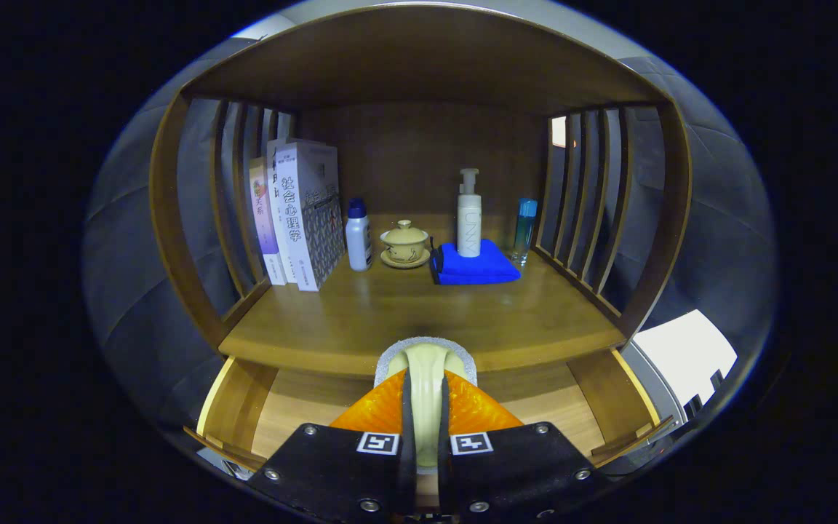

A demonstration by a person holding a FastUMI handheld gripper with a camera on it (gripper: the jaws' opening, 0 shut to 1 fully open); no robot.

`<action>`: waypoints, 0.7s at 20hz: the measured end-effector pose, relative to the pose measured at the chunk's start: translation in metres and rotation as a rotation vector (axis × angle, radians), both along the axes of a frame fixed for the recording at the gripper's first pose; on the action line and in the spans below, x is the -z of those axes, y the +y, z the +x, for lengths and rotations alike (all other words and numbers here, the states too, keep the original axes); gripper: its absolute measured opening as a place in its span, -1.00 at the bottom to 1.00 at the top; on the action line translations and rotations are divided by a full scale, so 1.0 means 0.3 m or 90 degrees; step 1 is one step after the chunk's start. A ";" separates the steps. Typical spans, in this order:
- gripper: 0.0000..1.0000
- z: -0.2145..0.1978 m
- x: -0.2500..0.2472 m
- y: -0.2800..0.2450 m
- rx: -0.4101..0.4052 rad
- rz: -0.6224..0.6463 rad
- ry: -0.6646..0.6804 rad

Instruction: Pull open the drawer, take out the items inside it, and place them on the countertop above the cabinet.

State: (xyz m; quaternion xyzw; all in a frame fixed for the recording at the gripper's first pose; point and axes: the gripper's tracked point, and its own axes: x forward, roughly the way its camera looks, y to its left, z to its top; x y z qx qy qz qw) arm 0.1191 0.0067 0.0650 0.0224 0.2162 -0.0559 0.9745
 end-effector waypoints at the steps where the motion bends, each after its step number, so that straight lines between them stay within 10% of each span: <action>1: -0.76 0.016 -0.014 -0.005 0.000 0.000 -0.005; 14: -0.76 0.324 -0.022 -0.025 -0.019 -0.004 -0.016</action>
